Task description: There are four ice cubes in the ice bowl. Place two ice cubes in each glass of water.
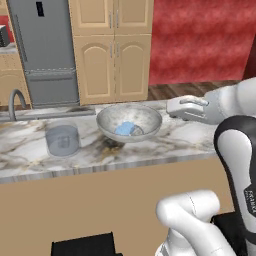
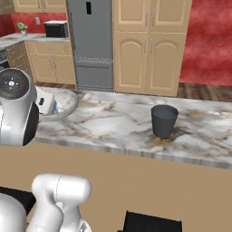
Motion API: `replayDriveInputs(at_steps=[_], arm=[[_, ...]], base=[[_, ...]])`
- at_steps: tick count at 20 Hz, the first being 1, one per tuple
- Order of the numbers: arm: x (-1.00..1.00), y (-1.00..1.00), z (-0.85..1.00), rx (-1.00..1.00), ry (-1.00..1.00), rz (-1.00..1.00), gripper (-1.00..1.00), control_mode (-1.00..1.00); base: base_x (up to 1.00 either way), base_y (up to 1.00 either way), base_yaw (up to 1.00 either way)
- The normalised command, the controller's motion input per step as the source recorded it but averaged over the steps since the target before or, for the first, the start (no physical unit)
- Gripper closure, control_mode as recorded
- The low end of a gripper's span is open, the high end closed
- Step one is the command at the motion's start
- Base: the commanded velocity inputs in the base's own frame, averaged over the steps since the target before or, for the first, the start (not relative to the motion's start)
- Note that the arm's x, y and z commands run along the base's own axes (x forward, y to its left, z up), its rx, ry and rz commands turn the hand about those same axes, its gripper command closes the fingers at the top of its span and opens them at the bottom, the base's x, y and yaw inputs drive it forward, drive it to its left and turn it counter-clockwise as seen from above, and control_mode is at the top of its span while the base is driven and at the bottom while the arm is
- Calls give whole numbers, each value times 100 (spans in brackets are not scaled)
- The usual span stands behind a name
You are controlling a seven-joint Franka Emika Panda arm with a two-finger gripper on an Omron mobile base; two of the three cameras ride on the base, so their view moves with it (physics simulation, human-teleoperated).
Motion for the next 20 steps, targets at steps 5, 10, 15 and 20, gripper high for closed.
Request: replayDriveInputs(at_steps=[5, 10, 15, 20], arm=[[11, -4, 10, -25, 30, -4, -100, -100], [7, 0, 2, -29, 42, -4, -100, -100], [1, -2, 0, -12, 14, 0, -100, -100], [18, 0, -11, 0, 0, 1, -100, -100]], base=[[0, 0, 0], [0, 0, 0], [0, 0, 0], [0, 0, 0]])
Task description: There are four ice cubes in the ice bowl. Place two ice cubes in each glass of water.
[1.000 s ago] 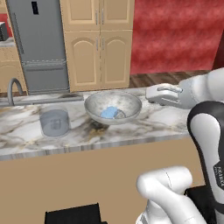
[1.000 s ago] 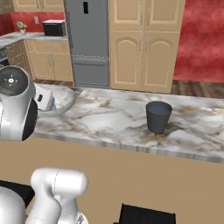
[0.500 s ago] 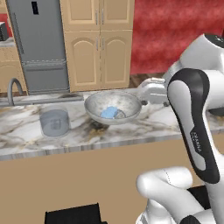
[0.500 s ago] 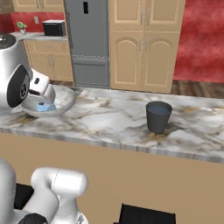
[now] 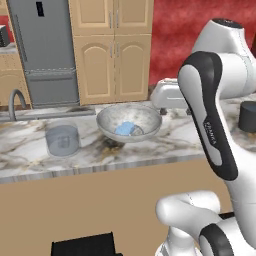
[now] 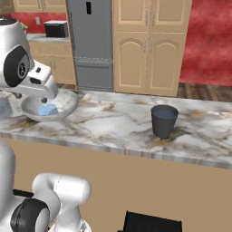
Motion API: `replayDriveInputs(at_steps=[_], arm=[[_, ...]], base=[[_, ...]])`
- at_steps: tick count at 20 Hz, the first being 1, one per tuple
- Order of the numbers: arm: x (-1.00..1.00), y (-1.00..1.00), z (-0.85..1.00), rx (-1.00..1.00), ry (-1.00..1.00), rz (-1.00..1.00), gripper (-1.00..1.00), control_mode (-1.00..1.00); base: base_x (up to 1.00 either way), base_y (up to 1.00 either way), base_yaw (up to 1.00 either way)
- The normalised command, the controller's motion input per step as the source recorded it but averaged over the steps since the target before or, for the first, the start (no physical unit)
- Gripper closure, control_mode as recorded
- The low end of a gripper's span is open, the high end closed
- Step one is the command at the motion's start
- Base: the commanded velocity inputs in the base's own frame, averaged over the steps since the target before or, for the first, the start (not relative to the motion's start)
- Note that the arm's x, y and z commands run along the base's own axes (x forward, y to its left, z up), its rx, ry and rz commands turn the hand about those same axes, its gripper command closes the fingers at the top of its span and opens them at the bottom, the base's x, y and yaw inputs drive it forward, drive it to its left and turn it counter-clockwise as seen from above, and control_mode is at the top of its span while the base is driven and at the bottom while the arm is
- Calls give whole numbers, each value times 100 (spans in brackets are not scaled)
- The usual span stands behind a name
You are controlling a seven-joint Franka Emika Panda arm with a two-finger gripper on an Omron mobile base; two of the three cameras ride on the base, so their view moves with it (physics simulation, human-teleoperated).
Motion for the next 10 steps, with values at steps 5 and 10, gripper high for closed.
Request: replayDriveInputs(at_steps=[5, 10], arm=[[27, 0, -36, -1, 3, 16, -100, -100], [32, 6, -40, -4, 7, 14, -100, -100]], base=[[0, 0, 0], [0, 0, 0]])
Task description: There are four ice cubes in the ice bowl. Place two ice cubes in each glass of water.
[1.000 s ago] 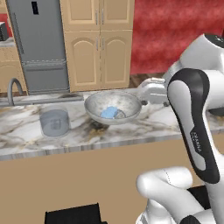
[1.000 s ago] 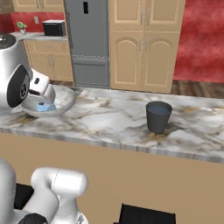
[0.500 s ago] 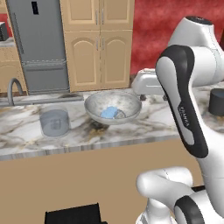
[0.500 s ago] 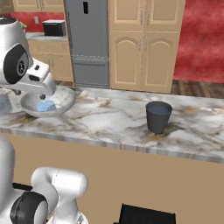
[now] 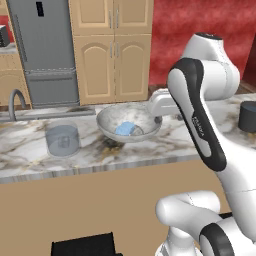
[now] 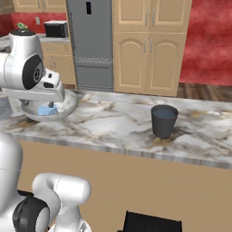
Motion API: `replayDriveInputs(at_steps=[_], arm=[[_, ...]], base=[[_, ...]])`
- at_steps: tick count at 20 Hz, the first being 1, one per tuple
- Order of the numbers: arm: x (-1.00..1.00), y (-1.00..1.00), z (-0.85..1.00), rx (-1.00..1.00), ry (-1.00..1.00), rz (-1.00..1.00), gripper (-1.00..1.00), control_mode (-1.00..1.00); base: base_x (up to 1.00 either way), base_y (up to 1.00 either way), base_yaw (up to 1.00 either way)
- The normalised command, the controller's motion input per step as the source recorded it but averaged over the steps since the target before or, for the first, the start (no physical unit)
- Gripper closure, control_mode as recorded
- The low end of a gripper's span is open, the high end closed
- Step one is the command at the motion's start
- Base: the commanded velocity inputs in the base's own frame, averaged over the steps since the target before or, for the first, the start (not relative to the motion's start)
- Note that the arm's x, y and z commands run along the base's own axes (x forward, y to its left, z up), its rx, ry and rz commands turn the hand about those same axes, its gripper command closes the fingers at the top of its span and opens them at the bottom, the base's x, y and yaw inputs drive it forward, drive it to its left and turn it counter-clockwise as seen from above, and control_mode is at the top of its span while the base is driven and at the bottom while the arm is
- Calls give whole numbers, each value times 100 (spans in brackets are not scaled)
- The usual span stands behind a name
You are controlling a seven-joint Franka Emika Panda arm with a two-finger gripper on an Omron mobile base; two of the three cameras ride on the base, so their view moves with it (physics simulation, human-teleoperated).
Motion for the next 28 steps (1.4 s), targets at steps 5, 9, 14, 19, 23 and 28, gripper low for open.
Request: replayDriveInputs(at_steps=[5, 9, 14, 19, 23, 28], arm=[[28, 18, -6, -5, 0, 12, -100, -100], [32, 23, -7, -5, 0, 9, -100, -100], [31, 16, -20, -7, 0, 9, -100, -100], [33, 6, -32, -8, 0, 8, -100, -100], [29, 0, -30, -7, 0, 7, -100, -100], [25, 0, -19, -2, 0, 4, -100, -100]], base=[[0, 0, 0], [0, 0, 0], [0, 0, 0], [0, 0, 0], [0, 0, 0], [0, 0, 0]])
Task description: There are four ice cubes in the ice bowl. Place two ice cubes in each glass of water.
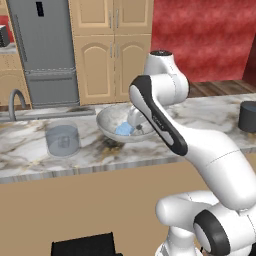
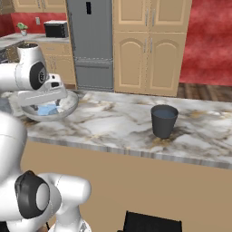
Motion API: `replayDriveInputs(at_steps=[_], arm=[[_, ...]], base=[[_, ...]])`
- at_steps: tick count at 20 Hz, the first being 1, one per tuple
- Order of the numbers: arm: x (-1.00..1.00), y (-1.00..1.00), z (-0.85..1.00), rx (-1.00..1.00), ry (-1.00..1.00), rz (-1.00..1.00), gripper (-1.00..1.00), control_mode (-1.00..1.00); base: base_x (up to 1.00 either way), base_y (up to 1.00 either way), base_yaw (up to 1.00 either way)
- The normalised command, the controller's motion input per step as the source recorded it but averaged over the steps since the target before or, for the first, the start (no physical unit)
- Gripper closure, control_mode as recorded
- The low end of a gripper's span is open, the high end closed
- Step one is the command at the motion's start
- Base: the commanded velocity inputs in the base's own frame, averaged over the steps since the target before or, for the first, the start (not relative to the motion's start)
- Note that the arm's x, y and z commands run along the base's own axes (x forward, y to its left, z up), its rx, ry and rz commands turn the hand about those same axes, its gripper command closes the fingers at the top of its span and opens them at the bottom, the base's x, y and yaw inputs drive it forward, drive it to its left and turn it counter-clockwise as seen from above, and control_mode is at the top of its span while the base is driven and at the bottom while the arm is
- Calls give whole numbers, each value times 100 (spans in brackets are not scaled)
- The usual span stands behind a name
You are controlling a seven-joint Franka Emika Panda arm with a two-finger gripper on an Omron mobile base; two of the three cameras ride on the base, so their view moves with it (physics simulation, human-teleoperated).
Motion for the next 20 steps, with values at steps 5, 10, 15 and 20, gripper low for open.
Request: replayDriveInputs(at_steps=[5, 10, 15, 20], arm=[[7, 0, -7, 0, 0, 4, -100, -100], [0, 2, -15, -1, 0, 3, -100, -100], [5, 5, -22, -3, 0, 2, -100, -100], [31, 0, -12, -1, 0, 1, -100, -100]], base=[[0, 0, 0], [0, 0, 0], [0, 0, 0], [0, 0, 0]])
